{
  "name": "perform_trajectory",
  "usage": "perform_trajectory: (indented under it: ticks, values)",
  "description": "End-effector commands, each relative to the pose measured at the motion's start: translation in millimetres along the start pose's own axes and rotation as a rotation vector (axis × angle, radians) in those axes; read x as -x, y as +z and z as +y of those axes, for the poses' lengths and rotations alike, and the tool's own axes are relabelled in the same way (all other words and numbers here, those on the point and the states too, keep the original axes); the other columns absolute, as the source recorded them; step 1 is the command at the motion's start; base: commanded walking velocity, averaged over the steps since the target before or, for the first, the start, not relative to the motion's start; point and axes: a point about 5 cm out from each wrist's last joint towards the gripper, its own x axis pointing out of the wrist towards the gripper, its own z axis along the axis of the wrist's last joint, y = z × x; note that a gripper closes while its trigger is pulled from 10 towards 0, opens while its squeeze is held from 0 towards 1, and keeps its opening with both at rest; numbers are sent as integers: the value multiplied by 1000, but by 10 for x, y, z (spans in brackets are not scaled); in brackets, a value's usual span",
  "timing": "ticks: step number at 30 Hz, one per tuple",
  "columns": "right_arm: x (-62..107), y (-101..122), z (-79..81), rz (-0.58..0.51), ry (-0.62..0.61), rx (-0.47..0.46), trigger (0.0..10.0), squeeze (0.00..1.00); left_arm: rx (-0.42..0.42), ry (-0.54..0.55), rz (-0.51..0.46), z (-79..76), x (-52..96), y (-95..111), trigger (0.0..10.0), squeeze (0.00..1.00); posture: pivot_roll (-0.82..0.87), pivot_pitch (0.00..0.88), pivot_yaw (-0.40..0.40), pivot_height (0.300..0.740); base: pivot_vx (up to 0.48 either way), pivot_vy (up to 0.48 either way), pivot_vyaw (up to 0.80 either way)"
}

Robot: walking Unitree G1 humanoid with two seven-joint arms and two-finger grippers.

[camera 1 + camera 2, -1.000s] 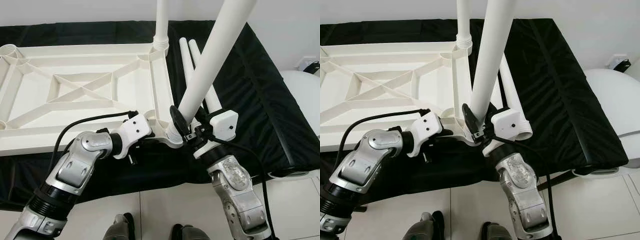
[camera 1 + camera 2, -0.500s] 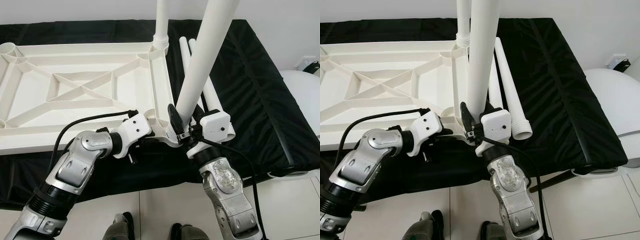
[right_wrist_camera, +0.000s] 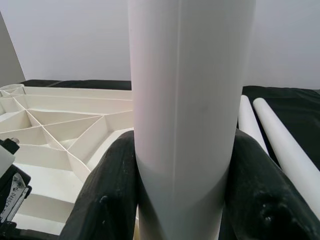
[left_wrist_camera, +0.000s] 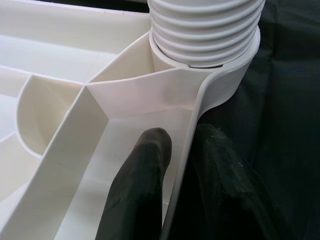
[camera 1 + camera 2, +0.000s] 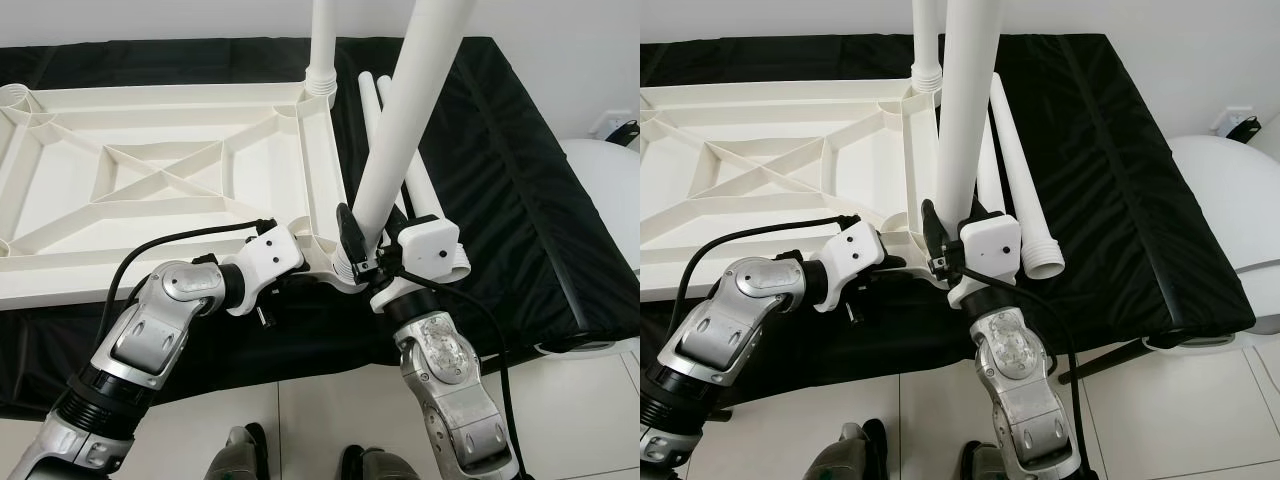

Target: Building children table

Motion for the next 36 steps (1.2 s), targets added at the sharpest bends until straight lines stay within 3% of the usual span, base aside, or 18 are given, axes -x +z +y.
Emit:
perform_trajectory:
  ticks: [1, 12, 29, 36]
  values:
    - [26, -145, -109, 89, -64, 28, 10000, 0, -20, -37, -40, -45, -25, 86, 10000, 0, -26, 259, -16, 740, 0, 0, 0]
    - [-78, 126, -95, -33, -50, 21, 10000, 0, -24, -42, -43, -60, -41, 92, 10000, 0, -29, 248, -16, 740, 0, 0, 0]
    - [-70, 309, -86, -140, 5, -26, 10000, 0, -24, -47, -43, -62, -52, 93, 10000, 0, -33, 251, -14, 740, 0, 0, 0]
    - [-22, 183, -81, -87, 21, -28, 10000, 0, -22, -47, -44, -61, -51, 95, 10000, 0, -32, 253, -15, 740, 0, 0, 0]
